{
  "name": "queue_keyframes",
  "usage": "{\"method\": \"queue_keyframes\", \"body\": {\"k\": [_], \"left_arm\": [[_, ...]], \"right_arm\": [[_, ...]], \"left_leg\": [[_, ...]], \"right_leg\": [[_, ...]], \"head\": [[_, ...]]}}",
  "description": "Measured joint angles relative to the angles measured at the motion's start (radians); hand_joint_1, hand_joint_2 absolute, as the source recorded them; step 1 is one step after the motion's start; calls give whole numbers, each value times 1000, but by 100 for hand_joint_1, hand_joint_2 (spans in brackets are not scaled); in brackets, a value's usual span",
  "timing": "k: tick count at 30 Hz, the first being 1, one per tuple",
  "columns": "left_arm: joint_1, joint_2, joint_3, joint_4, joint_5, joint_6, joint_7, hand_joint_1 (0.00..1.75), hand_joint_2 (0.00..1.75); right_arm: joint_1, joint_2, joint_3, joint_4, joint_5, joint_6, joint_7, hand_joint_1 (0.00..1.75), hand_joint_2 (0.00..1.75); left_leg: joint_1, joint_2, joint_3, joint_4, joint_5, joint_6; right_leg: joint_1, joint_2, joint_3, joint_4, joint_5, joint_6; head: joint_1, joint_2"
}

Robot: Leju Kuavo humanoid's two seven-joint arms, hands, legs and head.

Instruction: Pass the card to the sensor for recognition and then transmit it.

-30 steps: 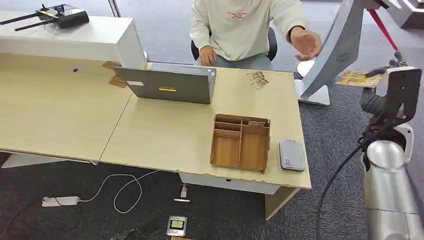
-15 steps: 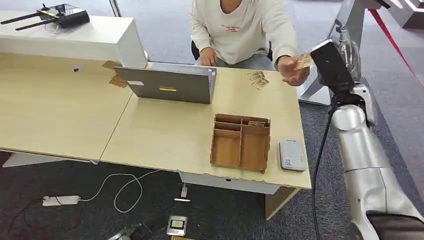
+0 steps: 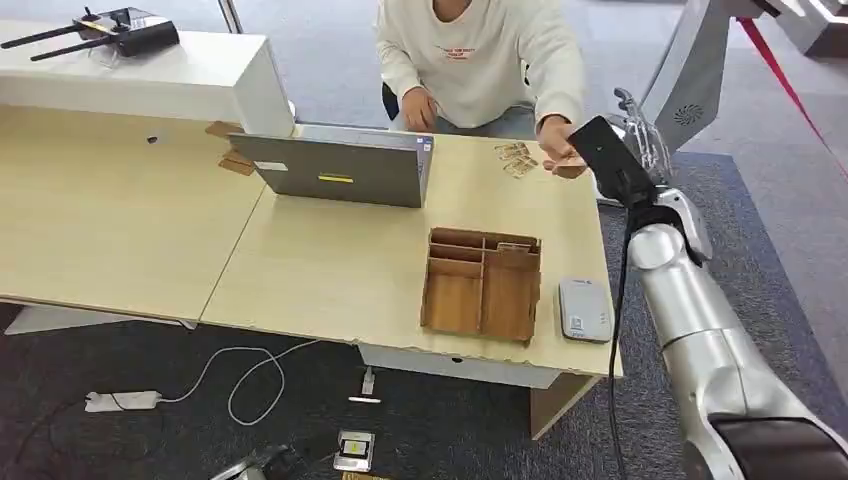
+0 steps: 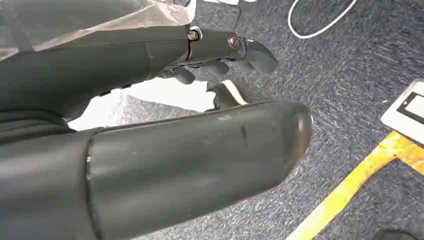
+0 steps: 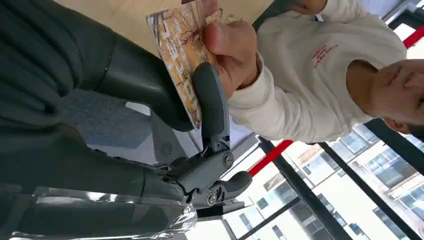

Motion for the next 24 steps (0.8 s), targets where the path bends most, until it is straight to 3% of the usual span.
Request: {"method": "queue_keyframes", "body": {"k": [3,4,5,7,8,15,24], "left_arm": [[-2,0,-3,0,-2,-6,0,0,0],[-3,0,-3,0,-2,-10,1,0,0],[-5,0,-3,0,-2,-11,3,0,0],[-8,0,-3,0,-1,-11,6,0,0],[-8,0,-3,0,1,-11,6,0,0],[-9,0,-3,0,8,-9,3,0,0],[-9,5,-3,0,13,-8,0,0,0]], "right_arm": [[0,0,2,18,0,0,0,175,175],[0,0,3,24,0,-1,0,126,175],[0,0,5,31,-1,-1,-3,9,175],[0,0,8,42,-2,-4,-18,9,175],[0,0,8,48,-2,-8,-26,0,175],[-5,7,10,87,-10,-56,-53,0,175],[-12,0,10,87,-26,-64,-64,0,175]], "left_leg": [[0,0,0,0,0,0],[0,0,0,0,0,0],[0,0,0,0,0,0],[0,0,0,0,-1,0],[0,0,0,0,-1,0],[0,0,0,0,0,0],[0,1,0,0,0,0]], "right_leg": [[0,0,0,0,0,0],[0,0,0,0,0,0],[0,0,0,0,0,0],[0,0,0,0,0,0],[0,0,0,0,0,0],[0,0,0,0,0,0],[0,0,0,0,0,0]], "head": [[0,0],[0,0],[0,0],[0,0],[0,0],[0,0],[0,0]]}}
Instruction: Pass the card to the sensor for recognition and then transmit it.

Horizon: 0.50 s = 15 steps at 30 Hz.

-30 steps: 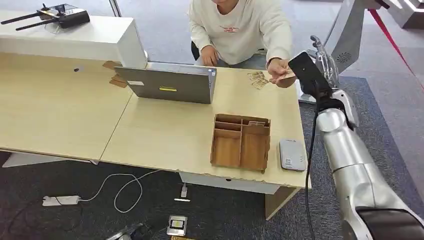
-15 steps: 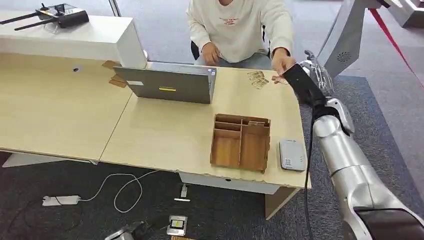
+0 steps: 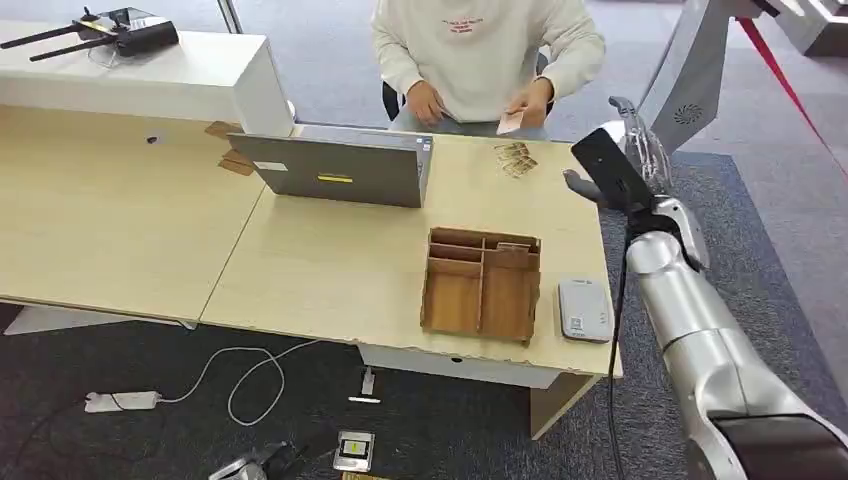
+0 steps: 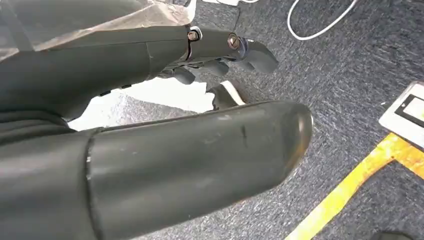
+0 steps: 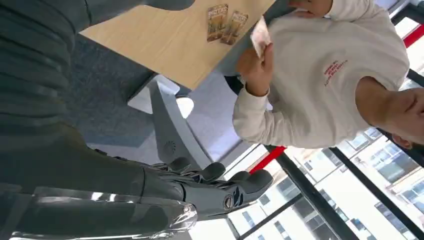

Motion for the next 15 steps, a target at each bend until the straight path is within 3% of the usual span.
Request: {"method": "queue_keyframes", "body": {"k": [9,12,15], "left_arm": [[1,0,0,0,9,6,0,0,0],[4,4,0,0,22,15,0,0,0],[15,9,0,0,38,27,0,0,0]], "right_arm": [[3,-8,0,-20,-10,10,21,0,175],[14,-24,0,-79,-20,37,85,0,175],[52,-50,-3,-191,-42,78,207,0,175]], "left_leg": [[0,0,0,0,0,0],[0,0,0,0,0,0],[0,0,0,0,0,0]], "right_leg": [[0,0,0,0,0,0],[0,0,0,0,0,0],[0,0,0,0,0,0]], "head": [[0,0],[-1,0],[0,0]]}}
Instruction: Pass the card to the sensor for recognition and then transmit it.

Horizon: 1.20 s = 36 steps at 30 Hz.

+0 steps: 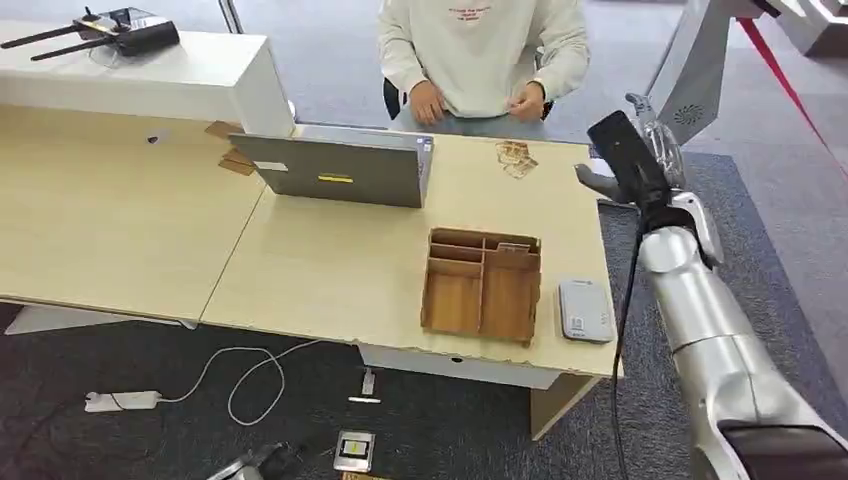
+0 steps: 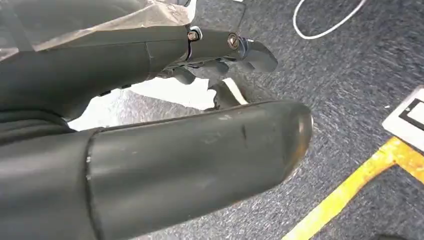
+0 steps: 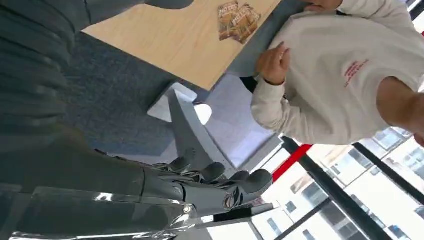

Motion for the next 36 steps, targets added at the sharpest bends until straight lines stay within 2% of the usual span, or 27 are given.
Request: {"method": "queue_keyframes", "body": {"k": [3,5,8,10,16,28,32,36], "left_arm": [[12,6,2,0,16,12,4,0,0],[19,10,3,0,23,19,8,0,0],[22,12,4,0,24,23,13,0,0],[23,12,4,0,23,24,19,0,0],[20,10,4,0,7,24,33,0,0],[8,4,3,0,-12,10,41,0,0],[-2,3,3,0,-31,-6,45,0,0],[-14,-1,2,0,-36,-10,51,0,0]], "right_arm": [[64,-29,-3,-135,-14,58,129,0,175],[124,-45,-6,-231,-8,101,190,0,175],[208,-50,-5,-336,28,151,245,0,175],[249,-52,-2,-386,45,169,257,0,175],[343,-22,37,-468,97,203,264,0,175],[388,19,106,-494,119,214,251,0,175],[384,26,119,-491,137,183,219,0,175],[350,51,139,-444,173,136,144,0,175]], "left_leg": [[0,0,0,0,0,0],[0,0,0,0,-1,0],[0,1,0,0,-1,0],[0,0,0,-1,-1,0],[2,1,0,-1,0,0],[1,1,0,0,-1,0],[1,1,0,-1,-1,0],[1,1,0,-1,0,0]], "right_leg": [[0,0,0,0,0,0],[0,0,0,0,0,0],[0,1,0,0,0,0],[0,1,0,0,0,0],[1,1,1,0,0,0],[1,1,0,0,-1,0],[1,1,1,0,-1,0],[1,1,1,0,0,-1]], "head": [[-1,0],[0,0],[0,0],[-1,0],[0,0],[0,0],[0,0],[0,0]]}}
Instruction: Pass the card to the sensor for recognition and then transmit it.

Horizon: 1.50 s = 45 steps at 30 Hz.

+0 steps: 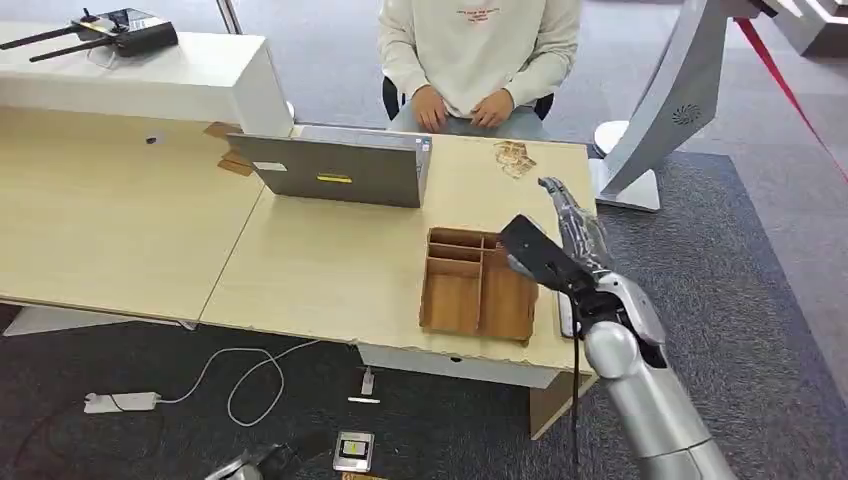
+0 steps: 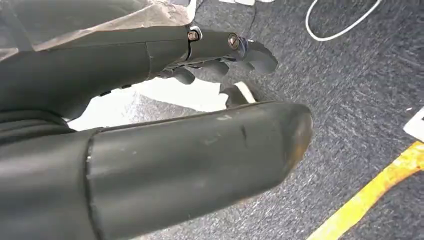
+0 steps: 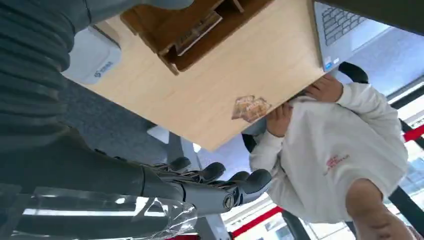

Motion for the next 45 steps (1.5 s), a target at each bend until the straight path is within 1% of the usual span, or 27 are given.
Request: {"method": "queue_keyframes", "body": {"k": [6,8,10,13,20,27,35,45], "left_arm": [[-6,-4,0,0,1,2,0,0,0],[-7,-4,0,0,4,3,0,0,0],[-7,-5,0,0,4,3,0,0,0],[-6,-5,0,0,3,3,0,0,0],[-8,-8,0,0,-14,-1,3,0,0],[-9,-12,0,0,-16,-3,6,0,0],[-9,-18,0,0,-18,-3,6,0,0],[-7,-19,0,0,-18,3,-2,0,0]], "right_arm": [[-58,48,30,134,32,-74,-80,0,175],[-89,70,38,214,37,-127,-113,0,175],[-108,84,39,279,40,-172,-130,0,175],[-127,96,40,364,42,-216,-149,0,175],[-148,103,40,525,51,-244,-141,0,175],[-151,99,40,628,57,-251,-133,0,175],[-152,90,40,688,57,-256,-129,0,175],[-153,89,40,713,69,-266,-130,0,175]], "left_leg": [[0,0,-1,0,0,0],[0,0,0,0,0,0],[0,-1,0,0,0,0],[0,-1,0,0,0,0],[0,-1,0,0,0,0],[0,0,0,0,0,0],[0,0,0,0,0,0],[0,0,0,0,0,0]], "right_leg": [[0,0,0,0,0,0],[0,0,0,0,0,0],[0,-1,0,0,0,0],[0,-1,0,0,0,0],[0,-1,0,0,0,0],[0,0,-1,0,0,0],[0,0,0,0,0,0],[0,0,0,0,0,0]], "head": [[0,0],[0,0],[0,0],[0,0],[0,0],[0,0],[0,0],[0,0]]}}
